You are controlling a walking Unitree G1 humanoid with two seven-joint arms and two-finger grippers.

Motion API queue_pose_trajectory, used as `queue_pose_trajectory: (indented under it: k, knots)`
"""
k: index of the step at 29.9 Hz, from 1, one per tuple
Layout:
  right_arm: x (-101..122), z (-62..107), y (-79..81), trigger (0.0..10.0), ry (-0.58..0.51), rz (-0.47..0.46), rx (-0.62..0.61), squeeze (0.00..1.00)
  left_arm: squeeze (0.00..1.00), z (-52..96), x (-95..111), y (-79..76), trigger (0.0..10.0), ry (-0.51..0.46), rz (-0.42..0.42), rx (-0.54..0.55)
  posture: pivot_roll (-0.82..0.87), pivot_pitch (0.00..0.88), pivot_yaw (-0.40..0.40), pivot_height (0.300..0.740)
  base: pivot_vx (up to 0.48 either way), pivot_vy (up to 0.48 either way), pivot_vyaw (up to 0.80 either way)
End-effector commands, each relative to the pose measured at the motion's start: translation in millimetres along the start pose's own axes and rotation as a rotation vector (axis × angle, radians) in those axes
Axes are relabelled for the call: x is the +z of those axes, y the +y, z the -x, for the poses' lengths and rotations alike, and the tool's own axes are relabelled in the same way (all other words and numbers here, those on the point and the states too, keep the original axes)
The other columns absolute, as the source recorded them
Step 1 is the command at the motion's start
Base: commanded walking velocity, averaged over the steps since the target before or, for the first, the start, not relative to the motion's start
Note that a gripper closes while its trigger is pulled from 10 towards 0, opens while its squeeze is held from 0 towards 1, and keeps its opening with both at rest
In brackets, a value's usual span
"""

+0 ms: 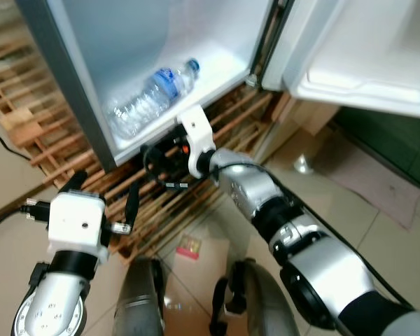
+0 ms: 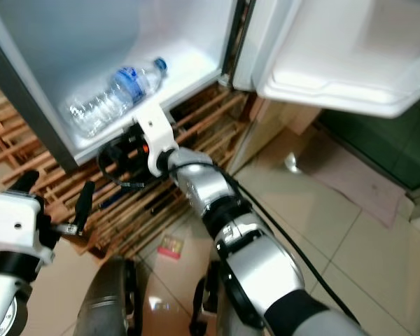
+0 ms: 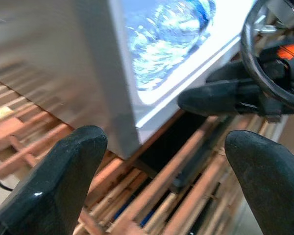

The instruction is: Restocking fridge

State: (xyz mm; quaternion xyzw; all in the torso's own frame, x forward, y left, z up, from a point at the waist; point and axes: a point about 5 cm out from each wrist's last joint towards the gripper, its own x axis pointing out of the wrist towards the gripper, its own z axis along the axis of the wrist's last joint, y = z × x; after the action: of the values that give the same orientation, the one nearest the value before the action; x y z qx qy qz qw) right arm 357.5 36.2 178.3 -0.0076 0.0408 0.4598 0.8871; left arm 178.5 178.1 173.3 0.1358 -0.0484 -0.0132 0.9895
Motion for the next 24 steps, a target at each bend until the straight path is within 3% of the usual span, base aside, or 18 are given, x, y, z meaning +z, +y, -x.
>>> queue_pose_trajectory:
  k: [1, 24]
  knots:
    - [59.8, -28.6, 61.1, 10.0, -0.261, 0.039, 0.175, 0.0, 0.0, 3.1, 2.5, -2.4, 10.0, -0.001, 0.006, -0.001, 0.26, 0.273, -0.137, 0.66, 0.0, 0.0, 0.0]
    - [59.8, -28.6, 61.1, 10.0, -0.261, 0.039, 0.175, 0.0, 0.0, 3.1, 2.5, -2.4, 10.0, -0.001, 0.006, -0.001, 0.26, 0.273, -0.137, 0.66, 0.0, 0.0, 0.0]
